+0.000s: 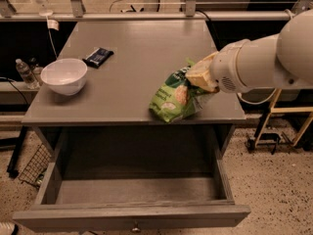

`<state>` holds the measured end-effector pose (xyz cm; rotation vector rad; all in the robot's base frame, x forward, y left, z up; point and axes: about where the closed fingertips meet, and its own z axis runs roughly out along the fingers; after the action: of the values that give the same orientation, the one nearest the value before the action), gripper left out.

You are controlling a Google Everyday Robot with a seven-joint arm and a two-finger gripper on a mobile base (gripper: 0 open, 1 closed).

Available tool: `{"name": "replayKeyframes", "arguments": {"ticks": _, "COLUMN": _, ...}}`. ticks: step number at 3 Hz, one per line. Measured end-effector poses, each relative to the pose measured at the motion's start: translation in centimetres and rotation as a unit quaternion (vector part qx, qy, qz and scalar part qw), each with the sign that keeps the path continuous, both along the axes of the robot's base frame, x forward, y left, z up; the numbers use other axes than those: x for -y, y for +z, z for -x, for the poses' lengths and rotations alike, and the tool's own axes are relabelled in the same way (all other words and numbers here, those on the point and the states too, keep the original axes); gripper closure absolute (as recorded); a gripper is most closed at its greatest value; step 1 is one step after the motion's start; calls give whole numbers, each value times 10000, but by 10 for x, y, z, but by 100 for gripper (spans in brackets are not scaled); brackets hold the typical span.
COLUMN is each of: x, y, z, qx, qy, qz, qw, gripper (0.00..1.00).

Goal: Pick green rice chip bag from top drawer and place on counter

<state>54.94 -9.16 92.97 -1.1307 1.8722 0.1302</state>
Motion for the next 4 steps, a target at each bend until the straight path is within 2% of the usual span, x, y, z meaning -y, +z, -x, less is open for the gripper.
{"name": "replayKeyframes", "arguments": {"ticks": 1, "x": -1, "y": 3, "z": 1, "qx": 25, "qy": 9, "qz": 11, "qw": 10000, "gripper": 54}}
{"name": "replayKeyframes", "arguments": {"ticks": 2, "x": -2, "y": 5, "z": 2, "qx": 39, "qy": 13, "qz": 18, "qw": 10000, "gripper": 32}}
{"name": "replayKeyframes", "arguments": {"ticks": 3, "x": -4, "y": 8, "z": 4, "qx": 65, "qy": 23, "qz": 30, "qw": 10000, "gripper": 2}}
{"name": "replayKeyframes", "arguments": {"ticks": 4, "x": -4, "y": 8, "z": 4, "qx": 71, "qy": 25, "qz": 33, "qw": 10000, "gripper": 0}}
